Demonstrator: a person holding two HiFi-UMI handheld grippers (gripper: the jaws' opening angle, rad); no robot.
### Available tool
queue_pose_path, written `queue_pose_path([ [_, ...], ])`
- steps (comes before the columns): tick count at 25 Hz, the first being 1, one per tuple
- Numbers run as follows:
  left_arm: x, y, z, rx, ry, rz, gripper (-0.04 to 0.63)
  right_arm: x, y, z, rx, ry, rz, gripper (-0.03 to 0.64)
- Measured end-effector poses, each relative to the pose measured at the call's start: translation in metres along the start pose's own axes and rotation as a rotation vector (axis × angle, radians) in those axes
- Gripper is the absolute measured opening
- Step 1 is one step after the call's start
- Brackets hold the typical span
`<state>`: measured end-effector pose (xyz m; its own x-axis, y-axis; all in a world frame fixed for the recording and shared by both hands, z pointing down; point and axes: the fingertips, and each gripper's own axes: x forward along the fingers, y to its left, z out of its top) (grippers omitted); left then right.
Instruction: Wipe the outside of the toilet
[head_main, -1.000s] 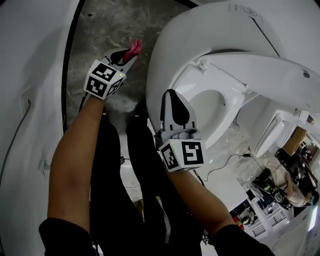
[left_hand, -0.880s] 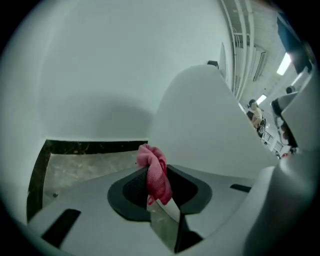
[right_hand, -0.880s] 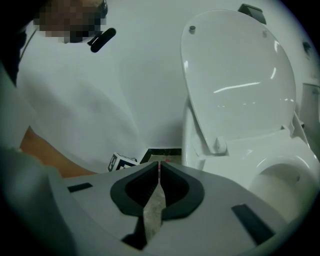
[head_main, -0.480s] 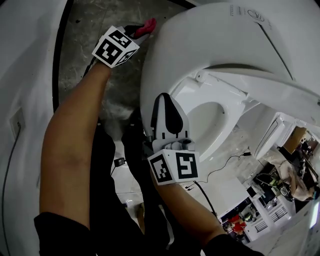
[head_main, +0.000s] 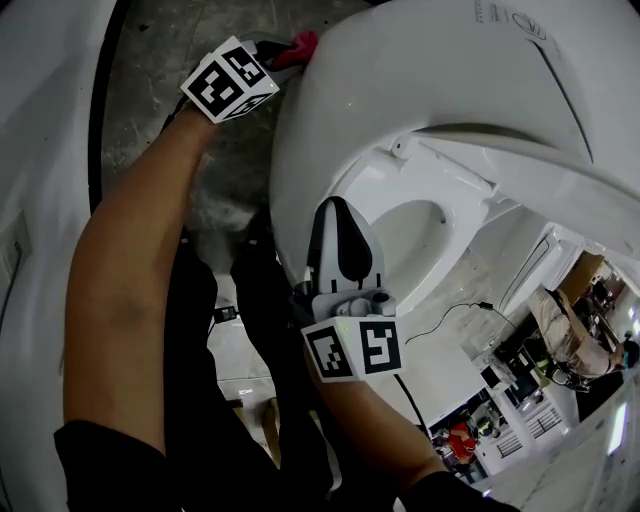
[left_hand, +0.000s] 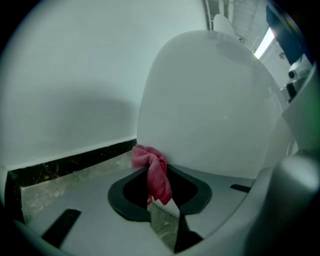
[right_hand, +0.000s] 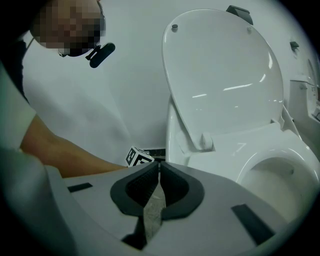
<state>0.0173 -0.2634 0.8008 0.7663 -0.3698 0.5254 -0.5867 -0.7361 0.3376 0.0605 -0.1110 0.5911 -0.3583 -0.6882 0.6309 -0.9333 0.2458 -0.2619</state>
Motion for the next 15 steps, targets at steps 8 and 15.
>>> queue_pose_path([
  [8, -0.018, -0.062, -0.052, 0.022, 0.02, 0.033, 0.095, -0.004, 0.0, -0.006, -0.051, 0.011, 0.048, 0.037],
  [15, -0.036, -0.14, -0.102, -0.074, 0.02, 0.042, 0.095, -0.013, -0.007, -0.017, -0.114, 0.035, 0.068, 0.037],
])
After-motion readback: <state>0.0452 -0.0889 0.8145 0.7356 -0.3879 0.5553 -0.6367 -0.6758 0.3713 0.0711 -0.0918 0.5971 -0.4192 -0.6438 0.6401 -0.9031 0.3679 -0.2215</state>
